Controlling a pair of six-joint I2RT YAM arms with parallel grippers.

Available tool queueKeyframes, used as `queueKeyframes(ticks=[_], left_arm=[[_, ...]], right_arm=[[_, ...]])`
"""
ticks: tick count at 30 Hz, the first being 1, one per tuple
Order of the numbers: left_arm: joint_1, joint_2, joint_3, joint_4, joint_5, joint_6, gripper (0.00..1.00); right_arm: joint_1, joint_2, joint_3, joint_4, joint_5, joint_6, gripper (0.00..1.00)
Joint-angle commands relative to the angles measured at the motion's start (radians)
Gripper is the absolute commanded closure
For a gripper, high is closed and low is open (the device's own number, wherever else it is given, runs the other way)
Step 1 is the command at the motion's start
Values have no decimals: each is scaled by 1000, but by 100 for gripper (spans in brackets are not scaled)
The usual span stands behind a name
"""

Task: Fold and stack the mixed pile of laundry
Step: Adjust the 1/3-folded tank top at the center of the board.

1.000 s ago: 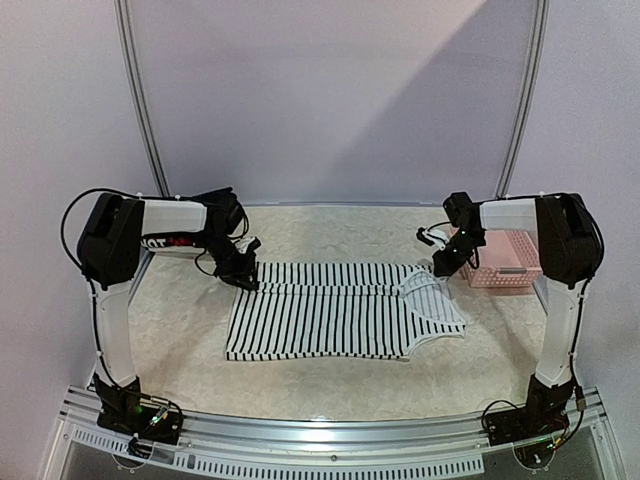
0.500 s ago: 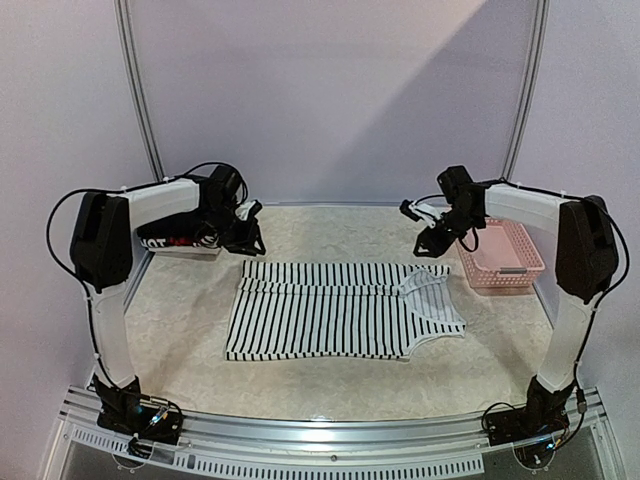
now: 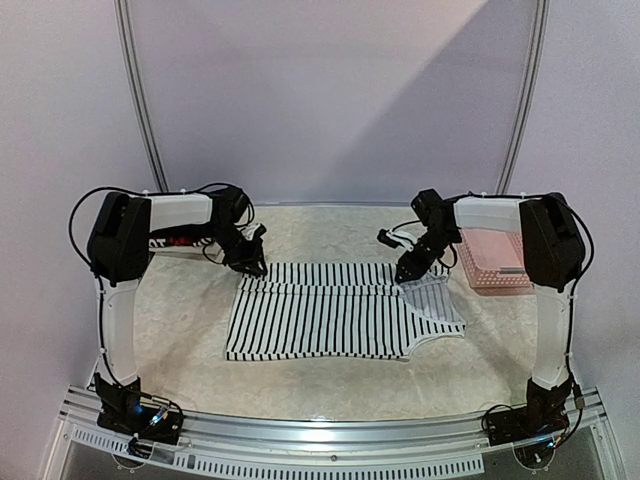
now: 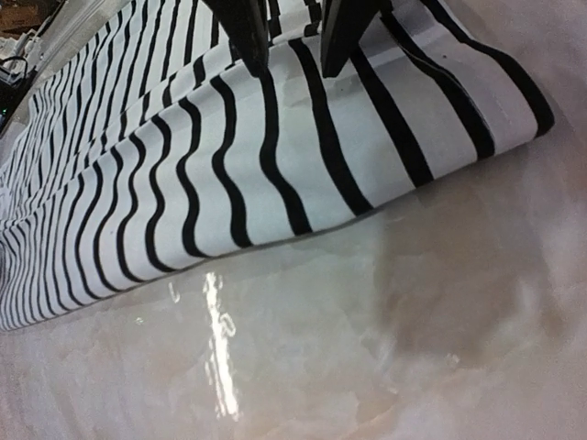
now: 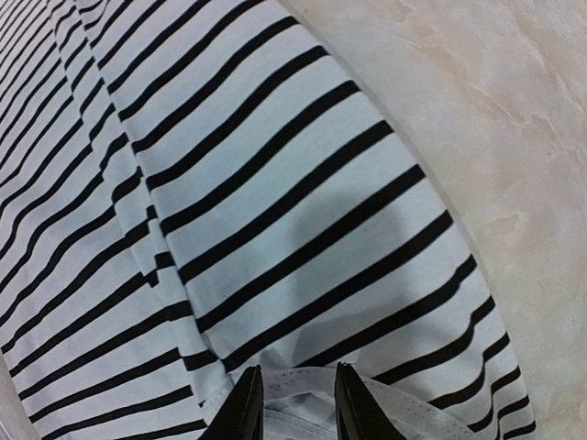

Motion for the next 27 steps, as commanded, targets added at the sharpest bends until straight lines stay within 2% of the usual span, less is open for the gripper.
queueKeyframes(ticks=[1, 15, 19, 27], left_arm=[[-3, -44, -60, -32, -1, 23, 78], [4, -191, -283, -32, -57, 58, 76], [9, -211, -283, -52, -78, 70, 76], [9, -310, -247, -77, -94, 98, 76]], right_arm=[[36, 2, -26, -42, -49, -40, 74], [56, -113, -248, -14, 7, -98, 76], [58, -137, -244, -17, -1, -99, 76], [70, -321, -236, -68, -42, -180, 72]])
